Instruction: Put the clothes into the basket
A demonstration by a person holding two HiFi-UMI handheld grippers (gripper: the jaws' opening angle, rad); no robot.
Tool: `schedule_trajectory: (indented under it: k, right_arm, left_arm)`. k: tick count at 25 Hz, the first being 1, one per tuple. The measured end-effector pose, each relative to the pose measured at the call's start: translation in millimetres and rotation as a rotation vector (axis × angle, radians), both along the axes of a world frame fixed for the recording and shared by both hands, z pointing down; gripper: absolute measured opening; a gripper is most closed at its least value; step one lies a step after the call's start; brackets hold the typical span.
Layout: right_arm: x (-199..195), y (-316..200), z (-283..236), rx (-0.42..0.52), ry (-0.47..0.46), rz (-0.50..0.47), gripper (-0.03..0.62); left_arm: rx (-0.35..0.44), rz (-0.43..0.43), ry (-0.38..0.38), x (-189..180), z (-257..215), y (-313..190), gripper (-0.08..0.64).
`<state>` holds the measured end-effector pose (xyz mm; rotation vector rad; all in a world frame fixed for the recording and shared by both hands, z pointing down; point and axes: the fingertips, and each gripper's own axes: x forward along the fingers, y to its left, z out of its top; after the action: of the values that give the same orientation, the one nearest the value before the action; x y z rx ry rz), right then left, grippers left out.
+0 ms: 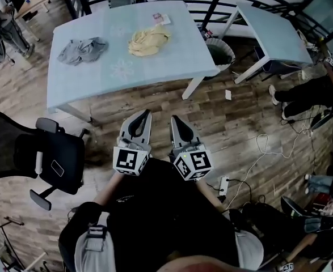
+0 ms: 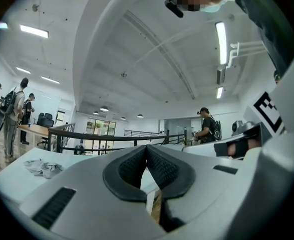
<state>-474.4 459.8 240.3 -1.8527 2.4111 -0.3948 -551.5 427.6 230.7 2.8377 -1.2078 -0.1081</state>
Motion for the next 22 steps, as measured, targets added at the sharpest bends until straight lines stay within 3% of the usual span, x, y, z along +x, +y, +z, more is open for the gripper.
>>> schedule_trajectory:
  k: [9,16,22]
  right_arm:
    - [-13.7,-84.0,2.7,0.002,0.020,0.015,0.009]
    - [-31.0,-115.7,10.3,-0.029,0.050,-0.020,0.009]
    - [-25.7,-139.9,15.9,-0.040,0.054,-0.072,0.009]
  left_arm:
    - [0.011,0.028,-0.001,-8.1,1.6,-82.6,0.014]
    - [0.055,0.075,-0.044,-7.6,-1.6,-109.0,0.014]
    - [-0.012,0.063,-0.042,4.2,9.1,-130.0,0.014]
